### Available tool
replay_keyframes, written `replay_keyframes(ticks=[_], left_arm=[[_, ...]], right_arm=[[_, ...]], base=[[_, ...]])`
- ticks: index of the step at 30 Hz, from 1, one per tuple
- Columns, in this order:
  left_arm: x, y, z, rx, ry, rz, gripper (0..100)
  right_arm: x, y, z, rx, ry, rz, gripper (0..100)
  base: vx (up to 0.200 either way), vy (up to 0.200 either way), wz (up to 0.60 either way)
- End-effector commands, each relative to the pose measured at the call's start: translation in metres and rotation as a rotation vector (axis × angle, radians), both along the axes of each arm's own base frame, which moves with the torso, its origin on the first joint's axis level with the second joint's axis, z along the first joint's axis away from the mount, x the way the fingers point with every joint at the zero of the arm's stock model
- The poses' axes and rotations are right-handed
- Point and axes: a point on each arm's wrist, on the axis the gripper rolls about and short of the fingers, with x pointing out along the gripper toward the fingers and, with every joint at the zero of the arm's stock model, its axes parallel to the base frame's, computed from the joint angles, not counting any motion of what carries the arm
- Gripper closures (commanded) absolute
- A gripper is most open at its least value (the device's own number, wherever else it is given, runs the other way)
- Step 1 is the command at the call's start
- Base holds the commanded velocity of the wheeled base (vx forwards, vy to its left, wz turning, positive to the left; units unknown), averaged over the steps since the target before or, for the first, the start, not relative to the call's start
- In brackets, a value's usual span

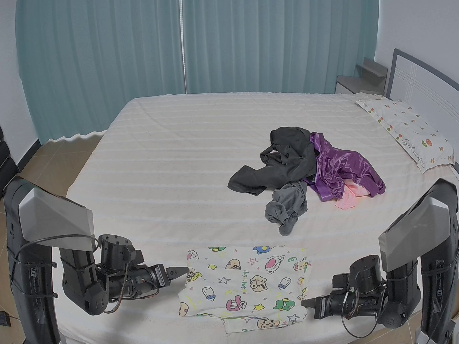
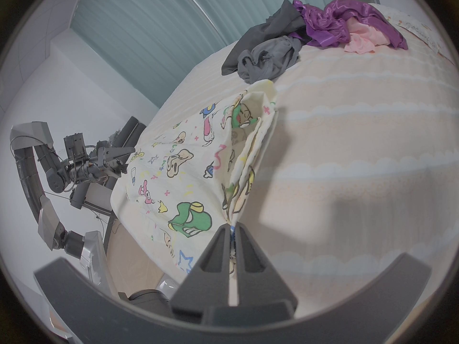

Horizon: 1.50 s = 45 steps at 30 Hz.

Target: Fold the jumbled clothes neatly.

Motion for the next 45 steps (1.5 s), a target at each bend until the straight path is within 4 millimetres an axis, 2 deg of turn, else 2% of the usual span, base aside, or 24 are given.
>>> replay_keyframes(ticks=[1,7,8,12,13,14,18,21,25,29,30,31,33,37,41,45], left_arm=[[0.0,0.0,-0.001,0.001,0.004,0.001,0],[0.001,0.0,0.001,-0.001,-0.004,0.001,0],[0.001,0.0,0.001,-0.002,-0.007,0.001,0],[0.001,0.005,0.013,-0.019,-0.073,0.02,0],[-0.001,0.01,0.025,-0.03,-0.121,0.041,0],[-0.001,0.012,0.028,-0.032,-0.129,0.046,0],[-0.019,0.032,0.072,-0.052,-0.265,0.106,0],[-0.034,0.046,0.105,-0.069,-0.388,0.163,0],[-0.067,0.057,0.146,-0.091,-0.559,0.19,0],[-0.095,0.062,0.168,0.026,-0.71,0.229,0],[-0.095,0.062,0.168,0.026,-0.71,0.229,0],[-0.106,0.065,0.173,0.116,-0.747,0.264,0],[-0.112,0.067,0.176,0.163,-0.762,0.288,0],[-0.144,0.073,0.187,0.274,-0.81,0.361,0],[-0.176,0.079,0.184,0.41,-0.797,0.385,0],[-0.206,0.084,0.176,0.466,-0.775,0.386,0]], right_arm=[[0.002,-0.006,0.002,-0.008,-0.017,-0.014,100],[0.005,-0.004,-0.004,-0.012,-0.018,-0.009,100],[0.006,-0.004,-0.002,-0.01,-0.027,-0.009,0],[0.005,-0.005,0.016,0.015,-0.089,-0.009,0],[0.005,-0.008,0.03,0.035,-0.134,-0.027,0],[0.005,-0.008,0.033,0.038,-0.144,-0.032,0],[0.0,-0.022,0.078,0.077,-0.326,-0.135,0],[-0.005,-0.035,0.107,0.108,-0.455,-0.221,0],[-0.016,-0.049,0.144,0.15,-0.632,-0.331,0],[-0.035,-0.058,0.17,0.156,-0.76,-0.432,0],[-0.035,-0.058,0.17,0.156,-0.76,-0.432,0],[-0.046,-0.062,0.179,0.143,-0.801,-0.441,0],[-0.054,-0.065,0.183,0.123,-0.819,-0.44,0],[-0.089,-0.078,0.194,0.074,-0.863,-0.483,0],[-0.122,-0.09,0.188,0.001,-0.848,-0.477,0],[-0.153,-0.103,0.173,-0.11,-0.821,-0.516,0]], base=[[0.0,0.0,0.0],[0.0,0.0,0.0],[0.0,0.0,0.0],[0.0,0.0,0.0],[0.0,0.0,0.0],[0.0,0.0,0.0],[0.0,0.0,0.0],[0.0,0.0,0.0],[0.0,0.0,0.0],[0.0,0.0,0.0],[0.0,0.0,0.0],[0.0,0.0,0.0],[0.0,0.0,0.0],[0.0,0.0,0.0],[0.0,0.0,0.0],[0.0,0.0,0.0]])
